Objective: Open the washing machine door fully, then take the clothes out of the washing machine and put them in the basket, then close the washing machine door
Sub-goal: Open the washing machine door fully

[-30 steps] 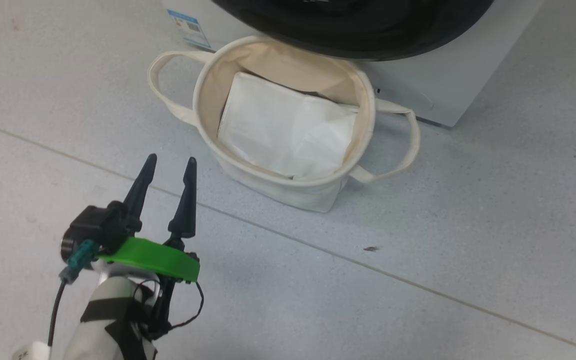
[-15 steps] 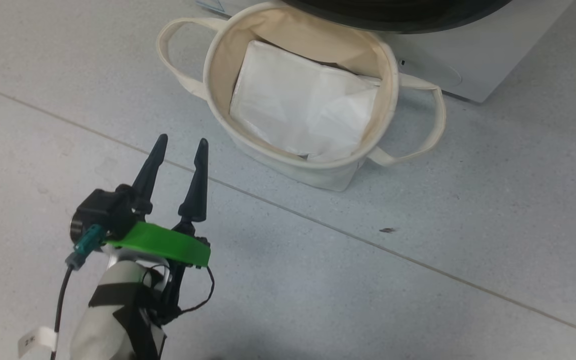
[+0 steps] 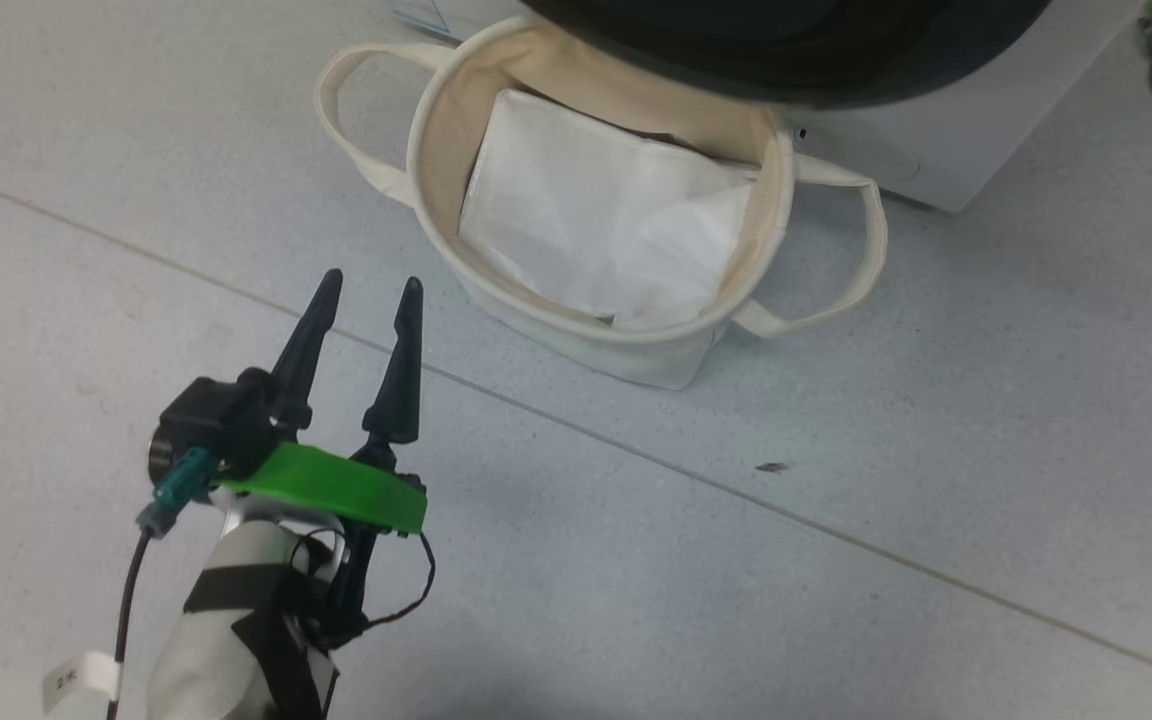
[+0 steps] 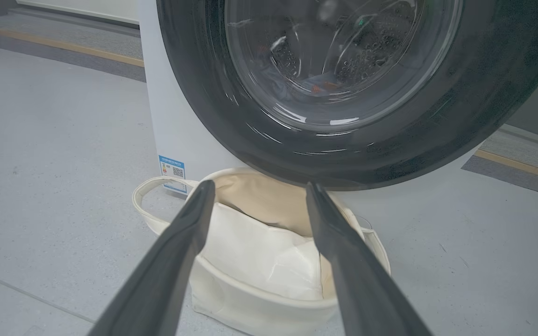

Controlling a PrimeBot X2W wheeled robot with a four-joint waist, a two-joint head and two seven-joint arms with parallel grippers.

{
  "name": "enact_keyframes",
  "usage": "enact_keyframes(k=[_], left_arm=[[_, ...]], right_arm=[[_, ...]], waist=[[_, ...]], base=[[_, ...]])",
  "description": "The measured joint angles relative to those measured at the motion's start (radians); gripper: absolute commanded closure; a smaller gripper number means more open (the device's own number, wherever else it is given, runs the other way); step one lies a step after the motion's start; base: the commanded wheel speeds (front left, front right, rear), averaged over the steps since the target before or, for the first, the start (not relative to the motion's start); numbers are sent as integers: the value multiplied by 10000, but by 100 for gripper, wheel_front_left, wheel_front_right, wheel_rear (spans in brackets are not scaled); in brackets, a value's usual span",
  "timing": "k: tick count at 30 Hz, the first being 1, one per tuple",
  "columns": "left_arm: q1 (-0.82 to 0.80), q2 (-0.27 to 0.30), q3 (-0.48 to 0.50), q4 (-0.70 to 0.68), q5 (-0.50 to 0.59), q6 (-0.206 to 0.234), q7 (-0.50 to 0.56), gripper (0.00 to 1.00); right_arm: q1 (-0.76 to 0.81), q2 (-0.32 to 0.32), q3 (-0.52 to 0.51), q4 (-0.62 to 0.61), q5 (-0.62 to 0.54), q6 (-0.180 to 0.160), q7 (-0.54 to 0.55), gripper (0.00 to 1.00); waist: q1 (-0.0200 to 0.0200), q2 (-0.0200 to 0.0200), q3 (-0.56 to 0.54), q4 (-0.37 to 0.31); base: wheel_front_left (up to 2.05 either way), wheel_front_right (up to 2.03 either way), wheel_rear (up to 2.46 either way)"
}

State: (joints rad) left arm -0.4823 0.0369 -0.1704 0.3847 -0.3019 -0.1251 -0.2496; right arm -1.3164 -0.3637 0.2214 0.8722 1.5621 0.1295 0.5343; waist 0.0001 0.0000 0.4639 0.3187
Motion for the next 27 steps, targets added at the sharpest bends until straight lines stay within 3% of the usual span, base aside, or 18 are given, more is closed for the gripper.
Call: enact_keyframes(k=[17, 27], left_arm=[[860, 267, 90, 420, 272, 2, 0, 0], [1466, 476, 102, 516, 360, 2, 0, 0]], right_arm=[[3249, 1645, 1565, -1941, 48, 0, 1212, 100], [4437, 2729, 2199, -2134, 171, 0, 729, 100]], waist=[[0, 0, -1668, -305], [-1, 0, -2756, -188]], base=[[0, 0, 0], [0, 0, 0]])
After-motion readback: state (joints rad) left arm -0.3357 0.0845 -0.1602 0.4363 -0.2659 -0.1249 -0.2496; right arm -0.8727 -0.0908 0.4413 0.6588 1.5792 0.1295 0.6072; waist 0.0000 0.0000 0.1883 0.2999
